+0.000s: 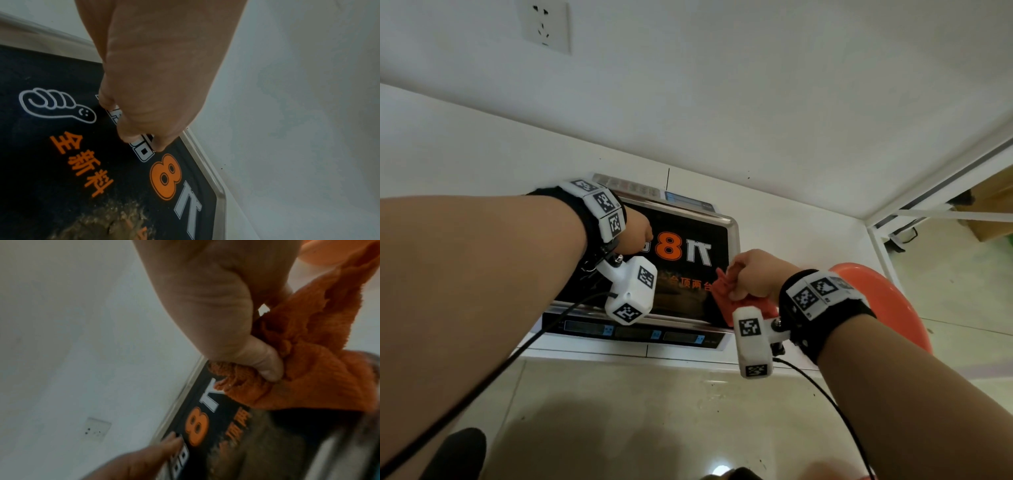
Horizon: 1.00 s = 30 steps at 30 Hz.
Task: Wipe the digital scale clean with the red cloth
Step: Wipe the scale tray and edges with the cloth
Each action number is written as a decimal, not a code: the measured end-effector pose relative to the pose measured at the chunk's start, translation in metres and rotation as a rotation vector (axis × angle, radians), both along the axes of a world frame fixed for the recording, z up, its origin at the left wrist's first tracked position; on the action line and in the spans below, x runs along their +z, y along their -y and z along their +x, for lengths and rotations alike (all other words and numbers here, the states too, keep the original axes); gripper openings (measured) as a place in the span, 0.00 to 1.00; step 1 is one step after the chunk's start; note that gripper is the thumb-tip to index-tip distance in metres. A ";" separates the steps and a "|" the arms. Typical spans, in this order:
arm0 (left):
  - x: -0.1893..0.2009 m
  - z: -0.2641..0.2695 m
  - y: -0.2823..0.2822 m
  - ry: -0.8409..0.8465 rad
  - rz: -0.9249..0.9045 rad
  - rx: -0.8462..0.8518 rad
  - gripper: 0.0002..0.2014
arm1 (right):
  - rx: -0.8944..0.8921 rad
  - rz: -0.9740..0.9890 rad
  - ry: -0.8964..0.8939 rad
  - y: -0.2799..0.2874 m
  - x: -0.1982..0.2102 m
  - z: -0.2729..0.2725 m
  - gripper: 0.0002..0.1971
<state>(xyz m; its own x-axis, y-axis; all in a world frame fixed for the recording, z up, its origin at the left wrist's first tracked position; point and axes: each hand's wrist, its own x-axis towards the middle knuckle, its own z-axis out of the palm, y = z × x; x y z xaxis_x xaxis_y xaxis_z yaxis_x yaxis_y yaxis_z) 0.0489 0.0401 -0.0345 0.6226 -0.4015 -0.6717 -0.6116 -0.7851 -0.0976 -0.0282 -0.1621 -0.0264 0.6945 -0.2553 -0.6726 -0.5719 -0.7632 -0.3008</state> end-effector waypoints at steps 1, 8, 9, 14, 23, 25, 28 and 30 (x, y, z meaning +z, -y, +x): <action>0.000 0.001 0.001 -0.002 -0.001 -0.006 0.26 | 0.009 -0.007 -0.036 -0.002 -0.002 -0.003 0.12; 0.001 0.002 -0.001 -0.019 0.004 0.001 0.26 | -0.006 0.222 -0.067 -0.013 -0.009 0.001 0.16; 0.001 0.001 -0.002 -0.024 0.005 -0.001 0.26 | -0.033 0.241 -0.022 -0.010 -0.009 0.005 0.15; 0.002 -0.002 -0.002 -0.003 0.013 -0.047 0.26 | -0.037 0.078 0.214 0.000 -0.002 0.018 0.12; 0.007 -0.004 -0.001 -0.007 -0.031 0.001 0.26 | 0.133 0.054 0.079 -0.017 -0.016 0.013 0.15; 0.010 -0.006 -0.002 -0.003 -0.018 0.001 0.27 | 0.102 0.111 0.094 -0.010 -0.013 0.018 0.17; 0.011 -0.007 -0.003 0.001 -0.012 -0.004 0.27 | 0.027 0.103 0.192 0.004 -0.007 0.025 0.20; 0.013 -0.008 -0.002 0.005 -0.002 -0.021 0.27 | 0.023 0.079 0.226 0.008 -0.006 0.026 0.19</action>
